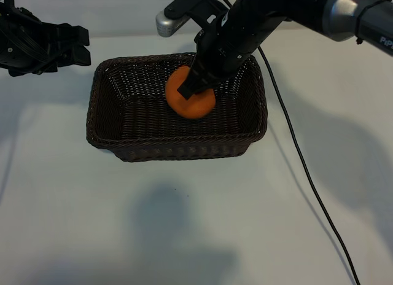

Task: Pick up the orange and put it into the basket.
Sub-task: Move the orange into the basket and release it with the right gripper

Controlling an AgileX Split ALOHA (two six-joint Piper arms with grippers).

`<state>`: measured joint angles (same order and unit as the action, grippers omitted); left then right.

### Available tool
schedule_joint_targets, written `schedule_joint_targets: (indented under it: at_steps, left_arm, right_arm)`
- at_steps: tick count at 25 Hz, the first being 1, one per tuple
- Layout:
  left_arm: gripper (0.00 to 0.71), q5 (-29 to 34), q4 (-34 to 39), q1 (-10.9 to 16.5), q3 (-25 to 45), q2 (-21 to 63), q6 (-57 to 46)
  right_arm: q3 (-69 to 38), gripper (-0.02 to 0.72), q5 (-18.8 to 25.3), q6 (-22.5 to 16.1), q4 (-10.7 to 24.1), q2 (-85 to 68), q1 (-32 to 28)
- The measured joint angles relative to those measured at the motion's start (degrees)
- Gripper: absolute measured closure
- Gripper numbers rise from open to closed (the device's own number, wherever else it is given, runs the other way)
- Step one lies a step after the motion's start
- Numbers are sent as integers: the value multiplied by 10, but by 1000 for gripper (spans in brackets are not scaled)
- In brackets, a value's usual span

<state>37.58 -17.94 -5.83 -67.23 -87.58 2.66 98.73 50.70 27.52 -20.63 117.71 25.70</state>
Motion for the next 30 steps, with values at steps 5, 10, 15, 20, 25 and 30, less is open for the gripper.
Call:
schedule_joint_targets:
  at_steps: [5,10,15,20,25,30]
  left_arm:
    - [118,1,0,0,0,0,-1]
    - [118,2,0,0,0,0,-2]
    - [118,4,0,0,0,0,-1]
    - [118,4,0,0,0,0,-1]
    - [118,4,0,0,0,0,-1]
    - [118,4,0,0,0,0,-1]
  right_arm:
    - [0,616,-2,11,-4,24,0]
    - [0,615,-2,15,-8,40,0]
    - [0,615,-3,16,-9,64,0]
    - [0,615,-5,17,-10,72,0]
    - [0,607,-4,17,-11,72,0]
    - [0,409,-2,12,-11,72,0]
